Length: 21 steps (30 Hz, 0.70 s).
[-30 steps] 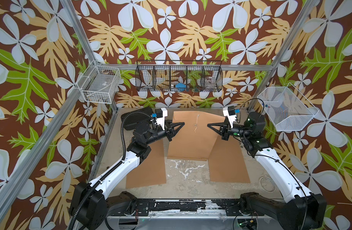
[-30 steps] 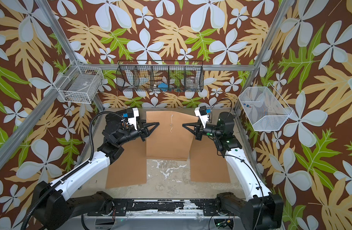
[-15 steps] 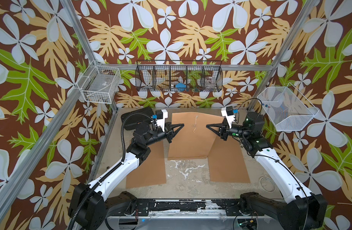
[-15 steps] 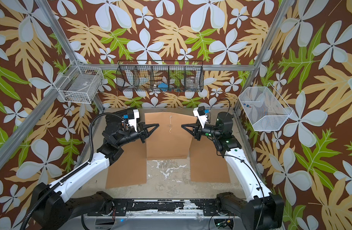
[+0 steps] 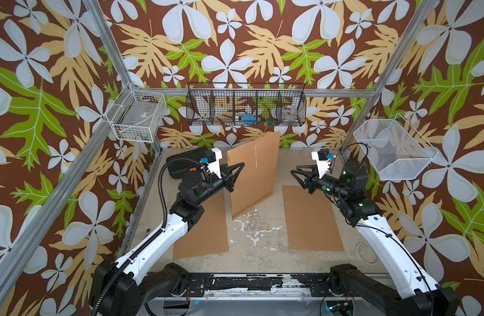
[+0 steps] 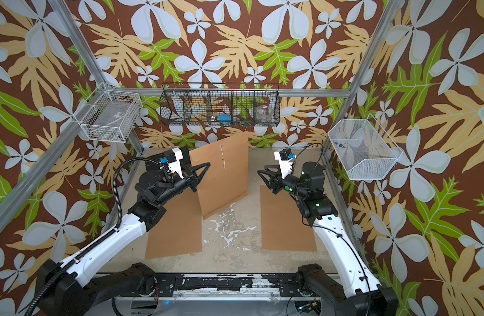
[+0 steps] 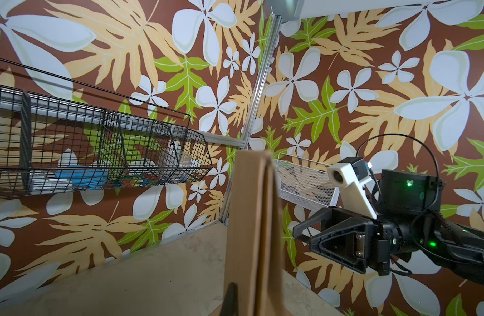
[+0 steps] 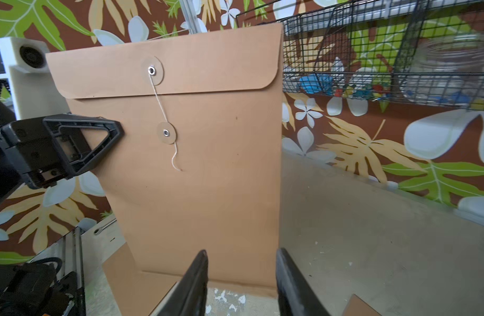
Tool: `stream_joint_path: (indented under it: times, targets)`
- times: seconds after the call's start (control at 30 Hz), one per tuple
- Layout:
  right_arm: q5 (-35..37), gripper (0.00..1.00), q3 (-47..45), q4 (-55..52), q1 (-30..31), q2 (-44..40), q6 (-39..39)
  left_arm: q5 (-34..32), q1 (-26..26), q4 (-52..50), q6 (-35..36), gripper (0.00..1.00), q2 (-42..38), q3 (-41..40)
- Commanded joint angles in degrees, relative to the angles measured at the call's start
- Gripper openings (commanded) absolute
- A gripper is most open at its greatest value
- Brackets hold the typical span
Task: Open the file bag
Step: Pick up the file bag from the center of the board.
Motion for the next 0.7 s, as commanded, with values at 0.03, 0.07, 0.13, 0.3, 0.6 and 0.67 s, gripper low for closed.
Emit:
stream_joint_path:
  times: [0.03,0.07,0.13,0.3,0.6,0.67]
  targets:
    - [6.59,0.38,-0.07,-2.07,1.36,-1.57,1.03,-1.49,0.04,1.97,-1.06,0.0,-0.13,-0.3]
    - [7.38,0.37,0.06,-2.15,2.29,-1.75,1.03,-1.29,0.04,2.26,-1.39,0.0,-0.13,-0.32]
    - [9.96,0.35,0.66,-2.34,5.09,-1.83,1.03,-0.85,0.04,2.91,-2.34,0.0,-0.06,-0.5]
    - [15.95,0.32,2.39,-0.71,13.01,-0.77,1.53,-0.68,-0.04,3.18,-3.85,0.0,-0.17,-1.17]
    - [23.59,0.28,5.08,0.03,23.26,3.18,0.53,-0.23,-0.14,4.48,-5.6,0.0,-0.74,-2.17]
    - [25.05,0.28,5.29,0.36,24.86,4.14,0.2,-0.01,-0.21,4.88,-5.88,0.0,-0.74,-2.43]
